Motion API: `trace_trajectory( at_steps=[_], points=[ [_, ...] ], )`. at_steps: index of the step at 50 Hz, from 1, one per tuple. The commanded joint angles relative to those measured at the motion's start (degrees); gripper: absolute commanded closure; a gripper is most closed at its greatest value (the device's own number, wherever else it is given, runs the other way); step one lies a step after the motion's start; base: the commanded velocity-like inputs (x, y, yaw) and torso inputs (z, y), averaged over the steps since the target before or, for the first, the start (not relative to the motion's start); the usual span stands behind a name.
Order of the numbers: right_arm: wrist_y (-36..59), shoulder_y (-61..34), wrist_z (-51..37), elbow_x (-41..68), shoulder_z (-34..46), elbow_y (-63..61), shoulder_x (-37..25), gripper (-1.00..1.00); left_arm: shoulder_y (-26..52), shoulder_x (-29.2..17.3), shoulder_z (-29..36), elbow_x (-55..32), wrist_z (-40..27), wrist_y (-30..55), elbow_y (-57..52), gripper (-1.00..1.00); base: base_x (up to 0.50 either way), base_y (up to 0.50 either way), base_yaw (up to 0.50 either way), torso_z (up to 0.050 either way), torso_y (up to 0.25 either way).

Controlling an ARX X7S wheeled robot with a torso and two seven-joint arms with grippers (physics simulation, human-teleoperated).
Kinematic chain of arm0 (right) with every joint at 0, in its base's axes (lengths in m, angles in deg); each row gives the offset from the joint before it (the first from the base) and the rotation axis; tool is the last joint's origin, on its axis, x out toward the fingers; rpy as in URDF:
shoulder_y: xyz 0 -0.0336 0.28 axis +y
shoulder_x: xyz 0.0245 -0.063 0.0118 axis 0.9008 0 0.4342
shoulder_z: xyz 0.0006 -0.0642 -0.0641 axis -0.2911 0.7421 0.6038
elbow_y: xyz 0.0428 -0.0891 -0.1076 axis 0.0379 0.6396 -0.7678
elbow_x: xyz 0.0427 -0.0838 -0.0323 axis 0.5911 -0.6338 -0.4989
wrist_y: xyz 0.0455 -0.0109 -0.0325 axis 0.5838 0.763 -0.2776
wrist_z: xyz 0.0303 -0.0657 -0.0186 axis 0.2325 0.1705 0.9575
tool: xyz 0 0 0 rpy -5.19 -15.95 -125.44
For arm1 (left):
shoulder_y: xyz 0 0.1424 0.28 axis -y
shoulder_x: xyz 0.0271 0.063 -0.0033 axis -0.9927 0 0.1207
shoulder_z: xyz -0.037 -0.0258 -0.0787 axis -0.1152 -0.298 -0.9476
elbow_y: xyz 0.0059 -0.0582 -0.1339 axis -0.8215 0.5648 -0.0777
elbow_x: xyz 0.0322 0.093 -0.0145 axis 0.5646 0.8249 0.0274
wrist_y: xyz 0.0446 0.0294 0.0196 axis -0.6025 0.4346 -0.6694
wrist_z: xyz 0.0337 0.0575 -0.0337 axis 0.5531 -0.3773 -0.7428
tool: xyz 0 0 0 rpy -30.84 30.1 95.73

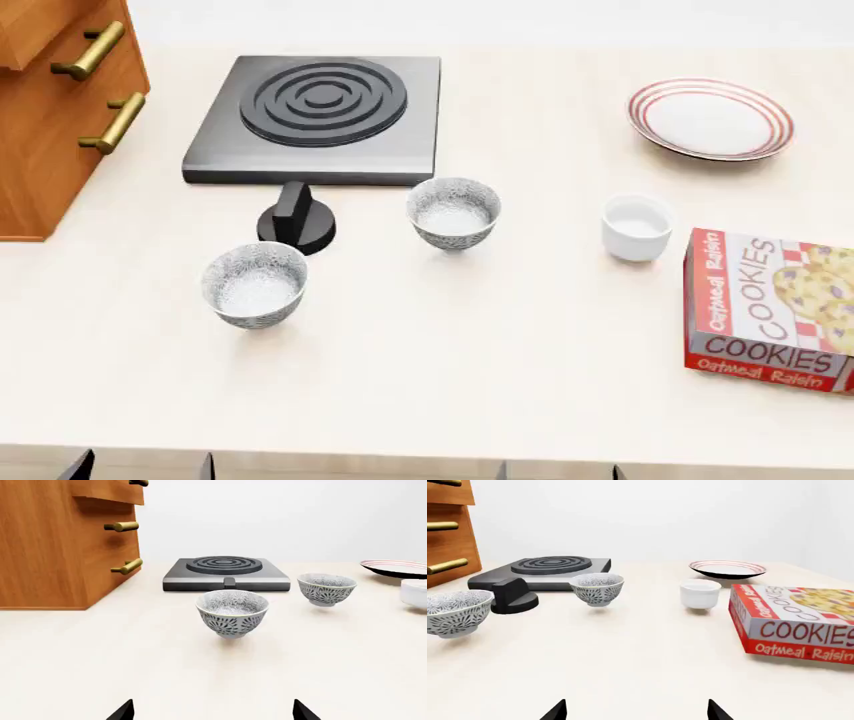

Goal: Pick the akita bowl next to the ramekin and place it on the plate.

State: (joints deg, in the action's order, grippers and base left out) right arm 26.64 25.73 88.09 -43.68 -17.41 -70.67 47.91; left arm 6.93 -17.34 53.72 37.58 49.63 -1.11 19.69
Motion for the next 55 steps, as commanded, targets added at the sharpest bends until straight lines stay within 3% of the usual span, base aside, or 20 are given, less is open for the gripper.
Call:
trace_trajectory(
  at_steps=[1, 21, 33, 55],
  points=[
    [-0.1, 0.0, -1.1, 1.0, 1.2, 0.2, -0.9, -1.00, 0.0, -0.9, 1.1, -0.8, -1.1, 0.0, 0.0, -1.00, 0.00, 0.00, 0.00, 0.000, 0.000],
    [0.0, 0.0, -4.0, 2.9, 4.7, -0.3, -3.7, -1.00, -0.6, -3.7, 4.2, -3.6, -3.6, -1.6, -1.1, -1.00, 0.00, 0.00, 0.00, 0.000, 0.000],
    [4.4, 2.3, -7.0, -0.3, 6.9, -10.4, -5.1, -1.00, -2.2, -5.2, 5.6, -2.6, -5.2, -3.9, -3.9, -1.00, 0.00, 0.00, 0.00, 0.000, 0.000],
    [19.6, 1.3, -9.1, -3.7, 9.9, -30.3, -7.1, -1.00, -5.0, -8.6, 4.9, -4.5, -7.6, 5.2, -25.8, -1.00, 0.00, 0.00, 0.00, 0.000, 0.000]
  ],
)
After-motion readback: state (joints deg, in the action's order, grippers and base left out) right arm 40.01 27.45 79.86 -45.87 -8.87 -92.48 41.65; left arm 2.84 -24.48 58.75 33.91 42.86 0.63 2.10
